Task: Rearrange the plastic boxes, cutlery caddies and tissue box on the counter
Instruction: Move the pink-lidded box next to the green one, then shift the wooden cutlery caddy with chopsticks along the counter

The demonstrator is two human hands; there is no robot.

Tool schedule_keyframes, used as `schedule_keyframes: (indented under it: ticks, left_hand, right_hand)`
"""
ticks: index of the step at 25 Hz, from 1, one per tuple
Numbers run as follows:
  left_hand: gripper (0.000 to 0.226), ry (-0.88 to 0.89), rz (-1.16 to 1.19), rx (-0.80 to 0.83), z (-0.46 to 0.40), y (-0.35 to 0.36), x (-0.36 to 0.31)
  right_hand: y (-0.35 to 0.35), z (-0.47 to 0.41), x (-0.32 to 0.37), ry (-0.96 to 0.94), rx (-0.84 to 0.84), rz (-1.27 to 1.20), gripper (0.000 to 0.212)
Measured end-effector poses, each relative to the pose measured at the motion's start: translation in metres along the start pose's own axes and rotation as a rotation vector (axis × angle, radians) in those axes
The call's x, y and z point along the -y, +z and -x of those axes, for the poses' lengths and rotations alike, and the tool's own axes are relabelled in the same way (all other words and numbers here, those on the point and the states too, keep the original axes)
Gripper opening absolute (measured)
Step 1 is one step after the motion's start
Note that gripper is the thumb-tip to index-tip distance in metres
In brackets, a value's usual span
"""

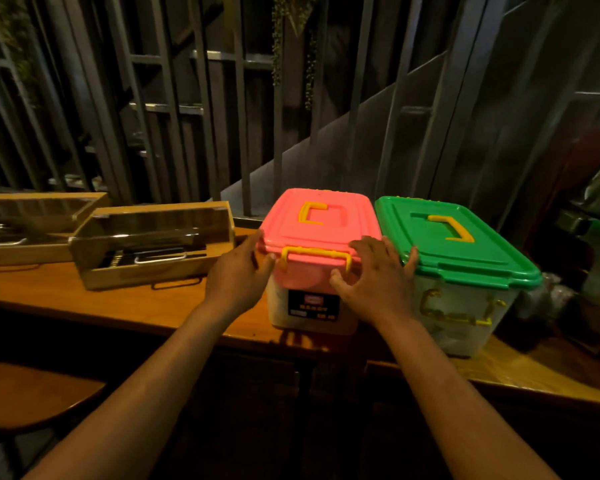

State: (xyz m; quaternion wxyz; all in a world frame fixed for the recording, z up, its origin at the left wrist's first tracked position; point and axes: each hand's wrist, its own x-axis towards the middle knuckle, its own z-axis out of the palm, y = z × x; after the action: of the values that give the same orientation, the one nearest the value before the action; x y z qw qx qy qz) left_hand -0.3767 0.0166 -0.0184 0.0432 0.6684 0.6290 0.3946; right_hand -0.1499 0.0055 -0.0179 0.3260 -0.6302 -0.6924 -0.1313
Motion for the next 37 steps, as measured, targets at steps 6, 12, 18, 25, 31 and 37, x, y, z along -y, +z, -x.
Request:
schedule_keyframes:
  ticks: [6,12,18,25,31,37]
  left_hand:
    - [0.044,0.095,-0.247,-0.133,-0.005,-0.069,0.072]
    - [0.052,0.147,-0.418,-0.165,-0.050,-0.143,0.207]
    - [0.057,0.060,-0.567,-0.024,-0.097,-0.178,0.326]
    - [0.058,-0.097,-0.396,0.303,-0.117,-0.170,0.380]
    - [0.060,-0.012,-0.386,0.313,-0.088,-0.166,0.358]
    - [0.051,0.078,-0.147,0.158,-0.090,-0.177,0.361]
  right_hand:
    - [0.024,-0.014,0.117,-0.145,-0.058,-0.206,0.056]
    - [0.112,-0.042,0.248,-0.205,0.008,-0.291,0.051]
    - [0.195,-0.069,0.358,-0.166,0.180,-0.297,0.050]
    - [0.265,-0.085,0.409,-0.170,0.435,-0.204,0.050]
    - [0.273,-0.078,0.389,-0.089,0.290,-0.251,0.044]
    - [0.260,-0.082,0.391,0.094,0.213,-0.393,0.048]
